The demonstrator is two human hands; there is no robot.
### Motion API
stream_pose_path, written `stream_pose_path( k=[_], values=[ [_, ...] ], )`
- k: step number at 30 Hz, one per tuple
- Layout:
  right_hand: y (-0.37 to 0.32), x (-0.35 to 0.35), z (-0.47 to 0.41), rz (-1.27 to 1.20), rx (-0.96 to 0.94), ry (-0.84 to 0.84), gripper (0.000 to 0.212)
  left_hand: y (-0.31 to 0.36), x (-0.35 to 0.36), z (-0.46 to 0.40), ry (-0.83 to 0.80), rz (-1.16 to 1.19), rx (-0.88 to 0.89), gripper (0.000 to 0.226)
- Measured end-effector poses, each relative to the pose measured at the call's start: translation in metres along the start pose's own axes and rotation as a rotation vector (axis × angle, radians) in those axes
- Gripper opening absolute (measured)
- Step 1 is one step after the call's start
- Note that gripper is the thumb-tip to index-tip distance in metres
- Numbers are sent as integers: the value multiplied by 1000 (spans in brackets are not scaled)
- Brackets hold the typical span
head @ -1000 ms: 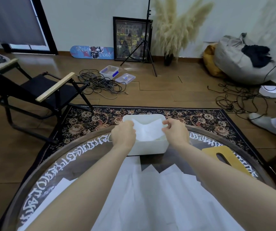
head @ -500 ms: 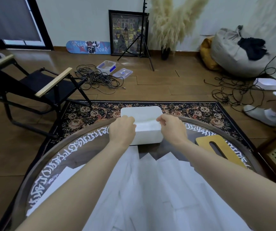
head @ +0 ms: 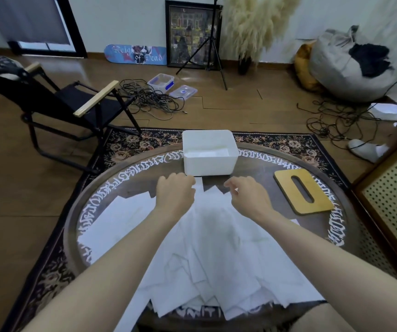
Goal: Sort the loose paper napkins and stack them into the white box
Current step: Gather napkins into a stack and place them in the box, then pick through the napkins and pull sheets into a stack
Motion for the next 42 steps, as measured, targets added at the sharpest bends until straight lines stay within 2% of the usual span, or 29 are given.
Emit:
stream_pose_path(
  k=[10, 15, 20, 26, 29, 35, 39, 42],
  values=[
    [2, 23, 82, -108, 120, -174, 28, 2, 6, 73, -91, 53, 8, 31],
    [3, 36, 112, -118, 199, -269, 41, 9, 8, 104, -109, 13, 53, 32],
    [3, 44, 129, -143, 266, -287, 52, 7, 21, 137, -188, -10, 72, 37],
    [3, 46, 133, -188, 272, -238, 27, -1, 35, 154, -273, 45, 33, 38],
    [2, 44, 130, -270, 249, -204, 16, -6, 42, 157, -348, 245, -65, 40],
    [-9, 43, 125, -676, 272, -167, 27, -11, 46, 151, -409, 719, -262, 49],
    [-24, 44, 124, -913, 286, -183, 14, -16, 49, 149, -433, 1035, -432, 60],
    [-32, 41, 123, -1052, 304, -171, 15, -24, 55, 148, -460, 1235, -595, 63]
  ],
)
Point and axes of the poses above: each hand's wrist, its own z-axis away from the middle knuckle, its own x-axis out of the palm, y = z × x, the point moved 6 cm from there along -z, towards the middle knuckle, and after that the axes turned 4 degrees about -x, right-handed, at the moved point
